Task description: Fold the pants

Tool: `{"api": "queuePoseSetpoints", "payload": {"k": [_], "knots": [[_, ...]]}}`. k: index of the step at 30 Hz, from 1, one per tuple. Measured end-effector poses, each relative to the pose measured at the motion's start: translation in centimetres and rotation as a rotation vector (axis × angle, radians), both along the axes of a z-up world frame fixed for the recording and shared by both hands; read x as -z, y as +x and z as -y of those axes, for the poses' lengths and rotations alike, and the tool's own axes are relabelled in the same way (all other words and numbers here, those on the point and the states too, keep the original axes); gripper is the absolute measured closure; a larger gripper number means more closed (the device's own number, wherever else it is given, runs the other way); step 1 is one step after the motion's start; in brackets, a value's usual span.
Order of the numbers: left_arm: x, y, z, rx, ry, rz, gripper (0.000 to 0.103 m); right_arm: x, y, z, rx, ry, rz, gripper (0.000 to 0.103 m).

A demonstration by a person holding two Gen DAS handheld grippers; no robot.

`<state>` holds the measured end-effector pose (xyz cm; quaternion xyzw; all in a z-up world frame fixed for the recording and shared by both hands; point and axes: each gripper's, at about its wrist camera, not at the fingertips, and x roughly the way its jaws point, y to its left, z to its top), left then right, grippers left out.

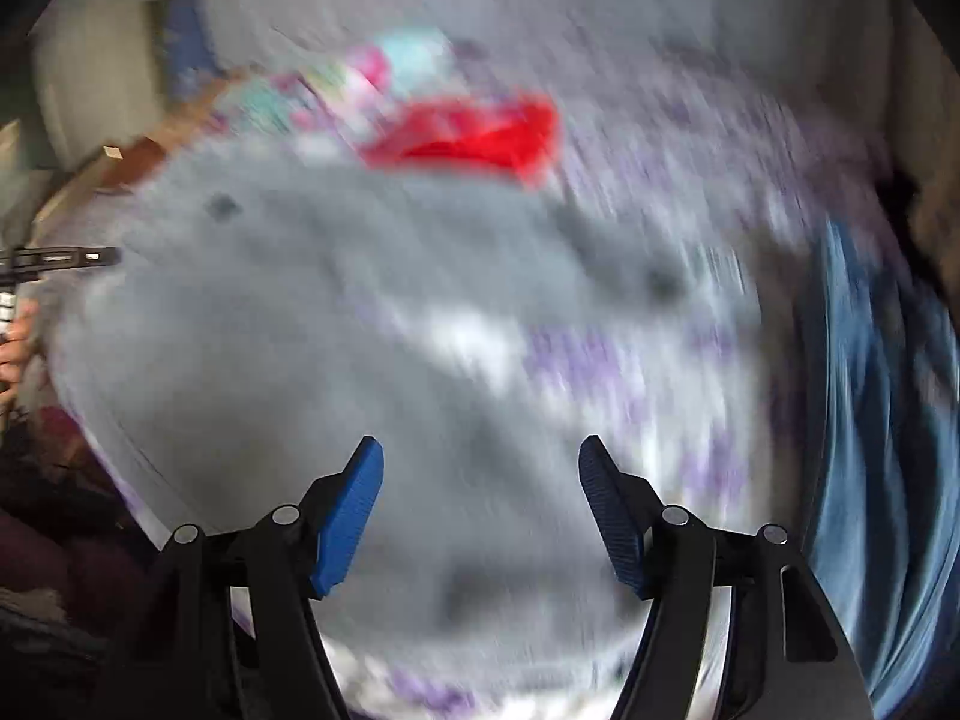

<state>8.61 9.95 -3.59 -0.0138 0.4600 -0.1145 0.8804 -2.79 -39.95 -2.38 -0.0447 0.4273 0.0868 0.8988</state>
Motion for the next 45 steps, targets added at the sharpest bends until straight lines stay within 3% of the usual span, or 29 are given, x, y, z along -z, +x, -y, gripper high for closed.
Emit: {"api": "queuePoseSetpoints", "payload": {"k": [2, 3, 5, 9, 16, 17, 18, 19, 20, 21, 23, 29, 31, 35, 37, 39, 41, 43, 45], "knots": [[-3.2, 0.8, -1.0, -0.073, 0.045, 0.111, 0.006, -2.3, 2.5, -1.5, -0.075, -0.010, 0.048, 0.029], [-4.1, 1.4, -1.5, -0.103, 0.057, 0.146, 0.005, -2.7, 4.0, -2.1, -0.107, -0.015, 0.057, 0.029], [-4.8, 3.9, -2.7, -0.128, 0.093, 0.157, 0.005, -3.2, 8.3, -4.0, -0.168, -0.042, 0.061, 0.029], [-2.0, 10.5, -4.3, -0.113, 0.123, 0.030, 0.005, -1.9, 16.9, -6.5, -0.241, -0.046, -0.005, 0.029], [3.7, 17.1, -1.8, -0.057, 0.261, -0.085, 0.006, 3.9, 28.2, -11.3, -0.357, -0.159, -0.127, 0.029], [4.1, 17.5, -1.7, -0.052, 0.256, -0.104, 0.015, 5.0, 29.0, -11.6, -0.358, -0.172, -0.155, 0.030], [4.9, 18.0, -1.4, -0.040, 0.251, -0.131, 0.029, 6.3, 30.1, -11.7, -0.354, -0.178, -0.203, 0.052], [5.4, 18.3, -1.0, -0.009, 0.211, -0.170, 0.056, 7.8, 31.0, -11.8, -0.363, -0.153, -0.294, 0.071], [5.4, 18.3, -0.8, -0.001, 0.198, -0.182, 0.059, 7.9, 31.0, -11.9, -0.369, -0.147, -0.295, 0.077], [5.0, 18.2, -0.3, -0.010, 0.228, -0.154, 0.060, 7.5, 30.8, -12.2, -0.392, -0.151, -0.284, 0.095], [4.0, 17.8, 0.2, -0.008, 0.239, -0.114, 0.064, 6.1, 30.0, -12.4, -0.405, -0.165, -0.230, 0.096], [-1.1, 16.6, -1.1, -0.059, 0.102, -0.005, 0.066, -1.1, 25.7, -11.1, -0.380, -0.123, 0.013, 0.096], [-1.3, 16.4, -0.7, -0.064, 0.112, 0.019, 0.065, -0.9, 25.7, -10.8, -0.361, -0.120, -0.005, 0.096], [0.6, 17.7, 0.2, -0.093, 0.145, -0.036, 0.065, 1.5, 26.5, -11.7, -0.328, -0.200, -0.030, 0.096], [-0.4, 17.7, -0.3, -0.113, 0.099, -0.035, 0.066, 0.1, 25.9, -12.0, -0.304, -0.202, 0.033, 0.096], [-3.4, 15.7, -1.2, -0.106, 0.044, 0.038, 0.066, -2.6, 24.5, -11.7, -0.305, -0.168, 0.121, 0.096], [-6.7, 11.7, -2.3, -0.072, 0.018, 0.143, 0.066, -6.9, 19.3, -10.9, -0.334, -0.120, 0.252, 0.096], [-8.6, 7.5, -3.7, -0.037, -0.019, 0.192, 0.065, -8.9, 13.4, -10.7, -0.388, -0.106, 0.332, 0.096], [-8.7, 2.6, -5.0, -0.012, -0.024, 0.214, 0.065, -8.6, 7.2, -11.2, -0.473, -0.107, 0.357, 0.096]]}}
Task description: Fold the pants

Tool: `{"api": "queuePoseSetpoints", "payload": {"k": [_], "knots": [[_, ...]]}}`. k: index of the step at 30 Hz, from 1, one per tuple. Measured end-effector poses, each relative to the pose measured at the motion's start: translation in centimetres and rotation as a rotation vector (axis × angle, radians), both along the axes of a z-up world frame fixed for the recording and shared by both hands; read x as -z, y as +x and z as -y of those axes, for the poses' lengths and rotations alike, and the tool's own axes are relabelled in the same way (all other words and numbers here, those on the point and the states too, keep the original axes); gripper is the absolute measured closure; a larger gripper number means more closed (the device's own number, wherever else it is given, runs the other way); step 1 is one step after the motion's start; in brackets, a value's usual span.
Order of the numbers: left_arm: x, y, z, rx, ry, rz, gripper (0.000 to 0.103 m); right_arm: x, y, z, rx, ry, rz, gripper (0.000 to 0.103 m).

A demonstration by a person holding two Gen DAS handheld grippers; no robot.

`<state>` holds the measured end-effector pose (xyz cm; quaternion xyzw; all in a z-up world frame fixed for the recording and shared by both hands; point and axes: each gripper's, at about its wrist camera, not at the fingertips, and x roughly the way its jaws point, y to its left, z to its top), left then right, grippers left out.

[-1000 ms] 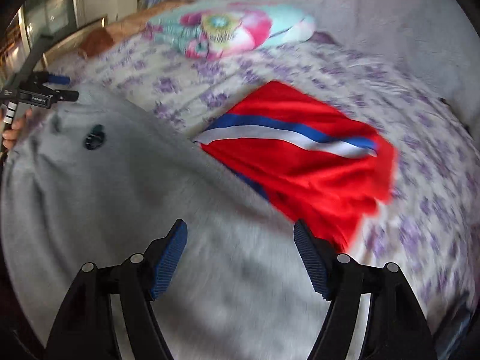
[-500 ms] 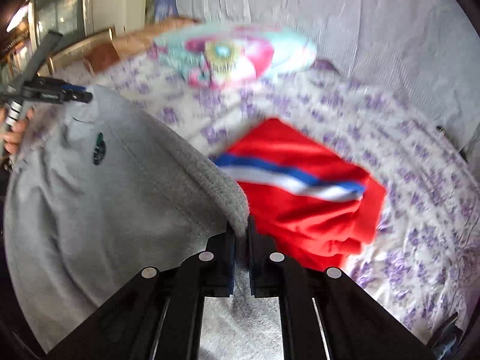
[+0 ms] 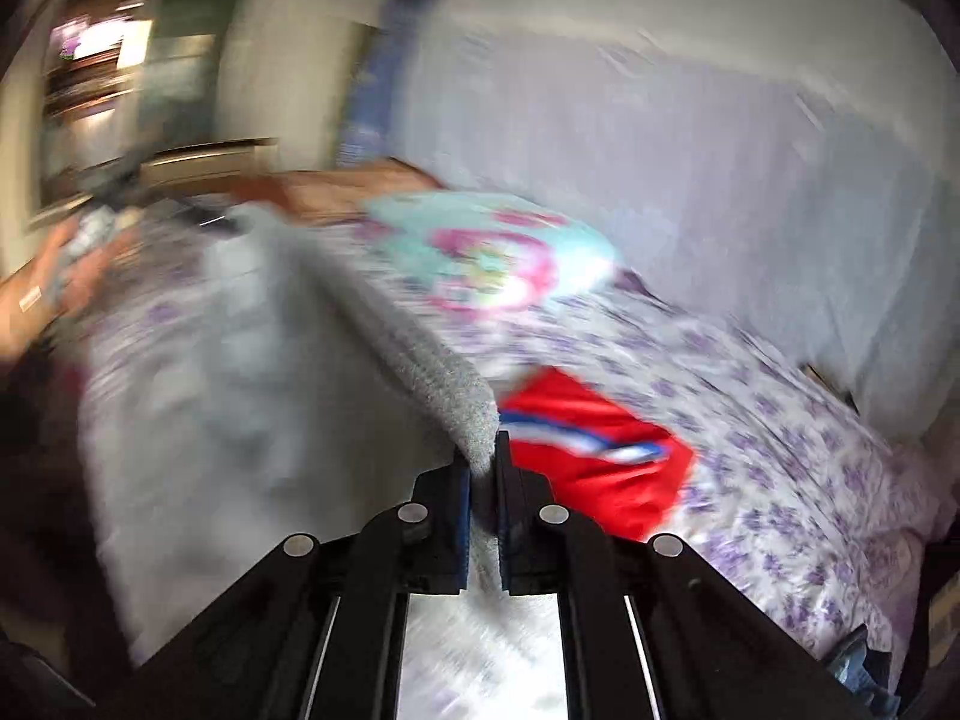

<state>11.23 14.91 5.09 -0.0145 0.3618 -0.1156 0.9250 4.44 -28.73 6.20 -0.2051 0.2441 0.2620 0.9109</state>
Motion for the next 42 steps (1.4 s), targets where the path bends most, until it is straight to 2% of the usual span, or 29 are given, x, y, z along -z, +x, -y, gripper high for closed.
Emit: {"api": "queuePoseSetpoints", "payload": {"k": [1, 2, 3, 5, 7, 10, 12, 14, 17, 19, 21, 23, 24, 25, 26, 27, 28, 30, 32, 33, 35, 36, 37, 38, 39, 40, 42], "knots": [[0.6, -1.7, -0.4, 0.008, 0.007, -0.007, 0.064, 1.9, -3.8, -0.5, -0.049, -0.012, -0.041, 0.096], [1.5, -2.9, -0.7, 0.015, 0.013, -0.026, 0.064, 3.8, -5.8, -1.0, -0.081, -0.016, -0.100, 0.096], [3.5, -4.6, -1.0, 0.021, 0.020, -0.075, 0.064, 5.8, -7.2, -1.4, -0.099, -0.023, -0.153, 0.096], [6.8, -6.1, -1.6, 0.023, 0.014, -0.159, 0.064, 11.7, -9.6, -2.4, -0.118, -0.040, -0.305, 0.096], [11.0, -7.2, -2.5, 0.012, -0.008, -0.268, 0.063, 16.1, -10.6, -3.2, -0.101, -0.051, -0.373, 0.095], [12.7, -8.1, -3.5, -0.021, -0.043, -0.311, 0.069, 16.4, -10.7, -2.7, -0.078, 0.003, -0.349, 0.095], [11.9, -9.0, -4.6, -0.039, -0.072, -0.286, 0.069, 15.9, -10.7, -2.5, -0.070, 0.010, -0.337, 0.095], [10.3, -9.8, -5.4, -0.052, -0.078, -0.245, 0.069, 16.1, -11.0, -3.2, -0.068, -0.026, -0.329, 0.095], [6.5, -11.4, -5.7, -0.053, -0.092, -0.145, 0.069, 16.2, -11.1, -3.7, -0.061, -0.049, -0.330, 0.094], [4.5, -11.8, -4.2, -0.018, -0.091, -0.083, 0.068, 16.1, -11.2, -3.6, -0.058, -0.049, -0.336, 0.093], [4.0, -11.3, -1.0, 0.035, -0.071, -0.063, 0.061, 16.0, -11.3, -3.5, -0.038, -0.031, -0.340, 0.090], [5.7, -10.0, 2.2, 0.065, -0.026, -0.099, 0.058, 15.1, -11.3, -3.1, 0.000, -0.005, -0.350, 0.081], [7.7, -9.1, 4.1, 0.085, 0.015, -0.150, 0.058, 14.4, -11.4, -3.0, 0.020, -0.002, -0.333, 0.066], [10.0, -8.3, 5.3, 0.096, 0.053, -0.208, 0.058, 12.7, -11.7, -2.6, 0.063, 0.006, -0.267, 0.046], [12.1, -7.6, 6.1, 0.091, 0.097, -0.256, 0.059, 11.3, -11.8, -2.1, 0.104, 0.021, -0.205, 0.033], [14.7, -7.0, 6.9, 0.079, 0.139, -0.300, 0.059, 9.0, -11.7, -1.3, 0.181, 0.052, -0.111, 0.008], [15.1, -7.2, 7.1, 0.073, 0.154, -0.274, 0.058, 7.6, -11.1, -0.7, 0.239, 0.074, -0.058, 0.003], [14.9, -7.7, 7.6, 0.086, 0.166, -0.250, 0.054, 6.2, -9.0, -0.6, 0.290, 0.093, -0.078, 0.003], [14.6, -7.7, 7.4, 0.099, 0.128, -0.262, 0.052, 6.9, -5.0, -1.7, 0.356, 0.044, -0.176, 0.003], [14.7, -7.6, 7.3, 0.101, 0.119, -0.265, 0.052, 7.8, -3.4, -2.3, 0.398, 0.009, -0.199, 0.004], [14.7, -7.8, 7.0, 0.105, 0.104, -0.263, 0.052, 11.5, 0.1, -3.7, 0.541, -0.169, -0.220, 0.005], [14.7, -7.9, 6.8, 0.108, 0.097, -0.261, 0.052, 13.1, 0.8, -4.0, 0.569, -0.245, -0.211, 0.039], [14.6, -7.9, 6.8, 0.111, 0.089, -0.260, 0.052, 15.4, 1.3, -4.2, 0.534, -0.301, -0.258, 0.078], [14.4, -8.3, 6.7, 0.117, 0.079, -0.260, 0.052, 16.2, 1.1, -4.0, 0.514, -0.282, -0.289, 0.081], [14.4, -8.2, 6.4, 0.125, 0.061, -0.263, 0.052, 16.0, 0.2, -3.8, 0.513, -0.260, -0.249, 0.095], [14.4, -8.1, 6.2, 0.129, 0.048, -0.267, 0.052, 14.7, -1.5, -3.3, 0.529, -0.238, -0.163, 0.095], [14.3, -8.2, 5.8, 0.144, 0.026, -0.275, 0.052, 11.2, -5.5, -0.3, 0.565, -0.045, -0.043, 0.095]]}}
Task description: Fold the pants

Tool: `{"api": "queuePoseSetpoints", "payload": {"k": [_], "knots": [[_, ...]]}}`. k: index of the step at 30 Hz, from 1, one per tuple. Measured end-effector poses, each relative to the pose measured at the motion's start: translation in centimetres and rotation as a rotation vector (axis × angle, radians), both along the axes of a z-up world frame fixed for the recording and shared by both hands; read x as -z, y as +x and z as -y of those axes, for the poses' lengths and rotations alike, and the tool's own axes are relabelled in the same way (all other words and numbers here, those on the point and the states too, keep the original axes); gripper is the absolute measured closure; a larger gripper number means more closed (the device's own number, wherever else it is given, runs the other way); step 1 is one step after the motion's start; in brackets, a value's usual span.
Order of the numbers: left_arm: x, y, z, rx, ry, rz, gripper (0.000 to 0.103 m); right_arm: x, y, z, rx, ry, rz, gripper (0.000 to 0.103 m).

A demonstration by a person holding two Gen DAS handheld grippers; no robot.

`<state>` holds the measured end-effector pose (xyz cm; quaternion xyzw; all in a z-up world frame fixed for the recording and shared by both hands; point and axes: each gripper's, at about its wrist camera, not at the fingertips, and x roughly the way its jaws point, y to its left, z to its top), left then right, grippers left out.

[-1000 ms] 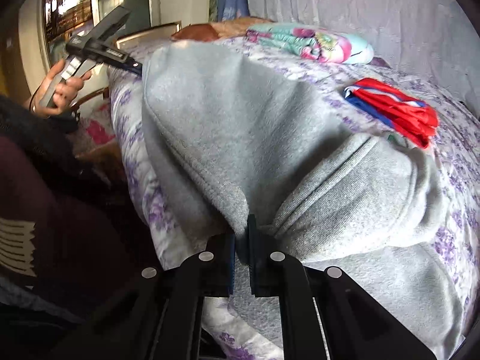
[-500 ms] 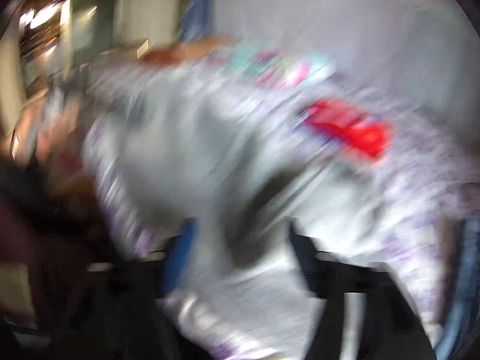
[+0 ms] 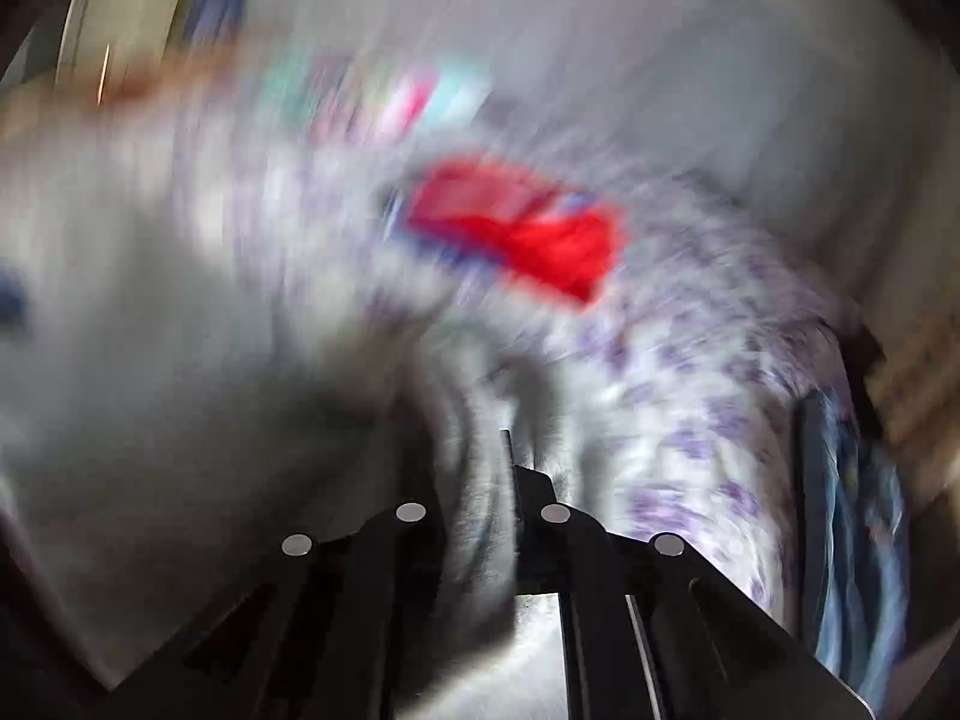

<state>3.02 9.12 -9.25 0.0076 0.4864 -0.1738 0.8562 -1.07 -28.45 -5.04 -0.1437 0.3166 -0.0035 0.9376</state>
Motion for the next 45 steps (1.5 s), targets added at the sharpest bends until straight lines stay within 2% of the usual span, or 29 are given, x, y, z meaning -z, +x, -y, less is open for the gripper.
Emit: {"api": "queuePoseSetpoints", "payload": {"k": [1, 2, 3, 4, 6, 8, 10, 11, 13, 15, 16, 18, 20, 24, 25, 26, 27, 28, 30, 31, 32, 33, 34, 35, 36, 38, 40, 42, 45], "knots": [[0.0, 0.1, -0.1, 0.005, -0.006, -0.003, 0.052, -1.6, -3.0, 2.8, 0.058, 0.101, 0.097, 0.095], [0.0, 0.1, -0.1, 0.010, -0.010, -0.005, 0.052, -2.1, -5.4, 5.4, 0.116, 0.205, 0.146, 0.095], [-0.1, 0.1, -0.1, 0.029, -0.039, -0.011, 0.052, -1.7, -6.9, 7.2, 0.147, 0.297, 0.156, 0.094], [-0.2, 0.0, 0.0, 0.048, -0.058, -0.023, 0.053, 0.2, -8.9, 9.3, 0.198, 0.428, 0.133, 0.094], [-0.1, -0.1, 0.4, 0.056, -0.045, -0.026, 0.053, 4.0, -10.6, 10.4, 0.260, 0.530, 0.086, 0.091], [0.1, -0.2, 0.8, 0.062, -0.016, -0.017, 0.054, 7.5, -12.0, 10.9, 0.322, 0.606, 0.062, 0.075], [0.2, -0.2, 0.7, 0.064, -0.016, -0.018, 0.054, 7.9, -13.1, 11.6, 0.331, 0.654, 0.071, 0.060], [0.1, -0.2, 0.6, 0.063, -0.017, -0.020, 0.054, 7.1, -13.4, 11.5, 0.359, 0.590, 0.083, 0.051], [0.1, -0.3, 0.4, 0.060, -0.022, -0.023, 0.054, 4.8, -14.3, 10.9, 0.412, 0.404, 0.154, 0.025], [0.2, -0.4, 0.4, 0.057, -0.020, -0.021, 0.054, 3.0, -14.3, 9.2, 0.410, 0.189, 0.172, 0.019], [0.2, -0.5, 0.5, 0.055, -0.015, -0.017, 0.054, 2.3, -14.0, 7.7, 0.377, 0.065, 0.167, 0.019], [0.1, -0.5, 0.6, 0.049, -0.005, -0.015, 0.053, 1.4, -13.4, 5.2, 0.297, -0.067, 0.186, 0.018], [0.1, -0.5, 0.8, 0.048, 0.003, -0.018, 0.052, 1.3, -11.2, 1.6, 0.186, -0.212, 0.146, 0.017], [0.0, -0.6, 1.2, 0.052, 0.033, -0.015, 0.052, 2.2, -6.1, -1.1, 0.081, -0.318, 0.050, 0.019], [0.0, -0.6, 1.2, 0.052, 0.034, -0.015, 0.052, 2.3, -5.1, -0.9, 0.079, -0.325, 0.016, 0.027], [0.0, -0.6, 1.1, 0.052, 0.034, -0.016, 0.052, 2.6, -4.2, -0.3, 0.068, -0.317, -0.023, 0.046], [0.0, -0.5, 1.1, 0.052, 0.032, -0.017, 0.052, 2.8, -3.3, 0.4, 0.056, -0.275, -0.078, 0.094], [0.0, -0.5, 1.0, 0.051, 0.025, -0.019, 0.052, 2.2, -3.1, 2.2, 0.100, -0.190, -0.074, 0.095], [0.0, -0.5, 0.7, 0.047, 0.004, -0.024, 0.052, -0.3, -5.1, 6.4, 0.185, 0.043, 0.096, 0.095], [0.0, -0.5, 0.7, 0.044, -0.005, -0.025, 0.052, -1.3, -7.6, 10.5, 0.224, 0.273, 0.225, 0.092], [0.1, -0.5, 0.6, 0.045, -0.015, -0.025, 0.052, -0.3, -9.4, 14.0, 0.297, 0.476, 0.278, 0.086], [0.0, -0.5, 0.5, 0.045, -0.022, -0.020, 0.052, 1.5, -10.4, 16.5, 0.357, 0.626, 0.280, 0.071], [0.0, -0.4, 0.4, 0.043, -0.027, -0.024, 0.052, 4.5, -10.7, 18.4, 0.408, 0.777, 0.221, 0.069], [0.1, -0.3, 0.3, 0.042, -0.032, -0.029, 0.052, 7.3, -10.5, 19.4, 0.442, 0.876, 0.136, 0.070], [0.1, -0.2, 0.2, 0.044, -0.042, -0.035, 0.052, 9.7, -10.9, 19.6, 0.443, 0.945, 0.106, 0.077], [-0.1, -0.2, 0.0, 0.047, -0.049, -0.044, 0.052, 9.5, -11.7, 18.7, 0.397, 0.932, 0.151, 0.076], [-0.3, -0.4, -0.2, 0.047, -0.050, -0.044, 0.053, 8.7, -11.9, 18.0, 0.359, 0.923, 0.172, 0.082], [-0.7, -0.9, -0.5, 0.045, -0.046, -0.032, 0.053, 8.1, -11.5, 17.6, 0.319, 0.912, 0.173, 0.095], [-0.7, -1.1, -1.2, 0.016, -0.053, -0.029, 0.056, 6.4, -13.2, 18.1, 0.251, 0.913, 0.224, 0.096]]}}
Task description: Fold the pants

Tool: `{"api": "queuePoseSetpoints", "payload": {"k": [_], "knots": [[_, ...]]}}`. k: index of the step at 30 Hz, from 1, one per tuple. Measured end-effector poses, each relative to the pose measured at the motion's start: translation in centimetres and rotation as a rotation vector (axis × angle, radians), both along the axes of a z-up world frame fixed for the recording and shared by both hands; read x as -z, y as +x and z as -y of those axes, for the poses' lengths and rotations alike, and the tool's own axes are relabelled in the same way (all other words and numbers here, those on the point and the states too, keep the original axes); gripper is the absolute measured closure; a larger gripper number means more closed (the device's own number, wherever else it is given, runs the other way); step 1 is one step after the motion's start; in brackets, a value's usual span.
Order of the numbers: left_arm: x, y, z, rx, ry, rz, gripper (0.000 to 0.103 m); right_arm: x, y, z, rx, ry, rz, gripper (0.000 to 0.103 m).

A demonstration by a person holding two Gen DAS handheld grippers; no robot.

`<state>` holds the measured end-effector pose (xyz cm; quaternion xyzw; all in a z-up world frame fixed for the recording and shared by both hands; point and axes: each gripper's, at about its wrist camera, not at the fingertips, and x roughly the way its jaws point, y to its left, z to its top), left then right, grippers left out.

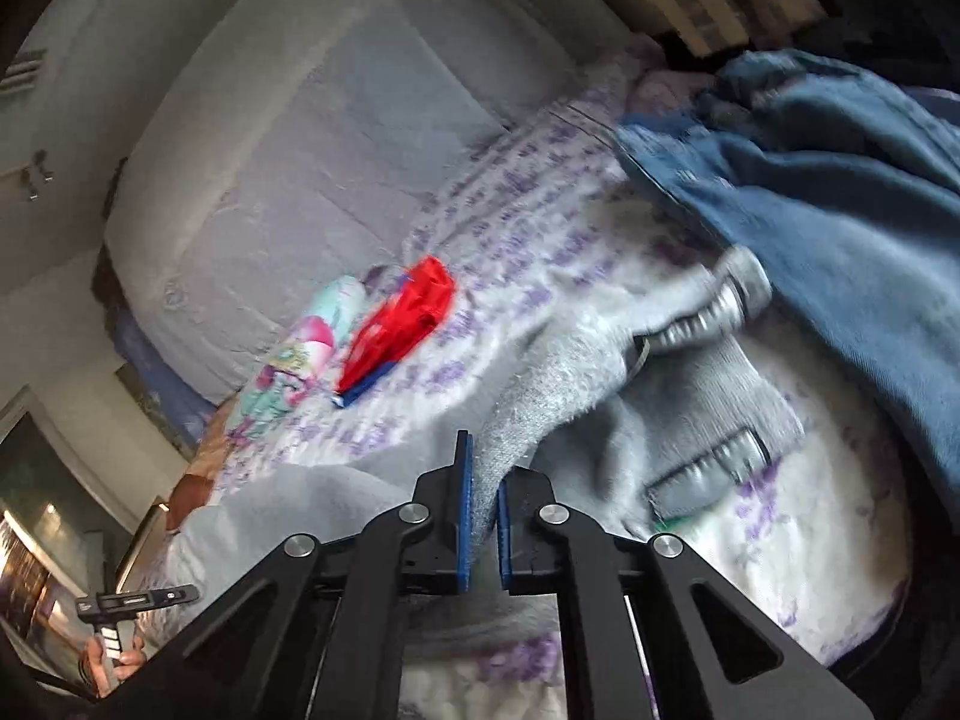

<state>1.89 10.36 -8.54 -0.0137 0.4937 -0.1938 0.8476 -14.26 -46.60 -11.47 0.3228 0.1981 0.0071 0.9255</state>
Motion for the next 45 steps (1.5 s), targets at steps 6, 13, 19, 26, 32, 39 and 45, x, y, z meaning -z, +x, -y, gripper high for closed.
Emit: {"api": "queuePoseSetpoints", "payload": {"k": [6, 13, 19, 26, 32, 39, 45], "knots": [[0.3, 0.2, -2.3, -0.034, -0.052, -0.029, 0.079, 1.8, -0.8, 0.7, -0.030, 0.068, -0.146, 0.093], [-3.2, -2.6, -4.8, -0.099, -0.021, 0.118, 0.018, 0.0, -2.7, 0.1, -0.032, 0.008, -0.057, 0.036], [-2.5, -1.9, -8.1, -0.210, -0.117, 0.083, 0.013, -0.9, -0.5, -0.3, -0.039, -0.047, -0.132, 0.020], [-0.1, 3.0, -6.2, -0.272, -0.117, 0.014, 0.080, 0.4, 0.7, 0.4, -0.070, 0.020, -0.148, 0.072], [-1.6, 3.0, -9.3, -0.364, -0.098, 0.094, 0.084, 0.7, 0.5, -1.8, -0.111, -0.086, -0.201, 0.090], [-0.3, 0.9, -9.7, -0.373, 0.009, 0.100, 0.045, -1.0, -2.2, -1.4, 0.001, -0.197, -0.235, 0.046], [-6.1, -2.2, -10.8, -0.361, 0.005, 0.205, 0.041, -6.8, -4.4, 1.2, 0.223, -0.315, -0.184, 0.016]]}}
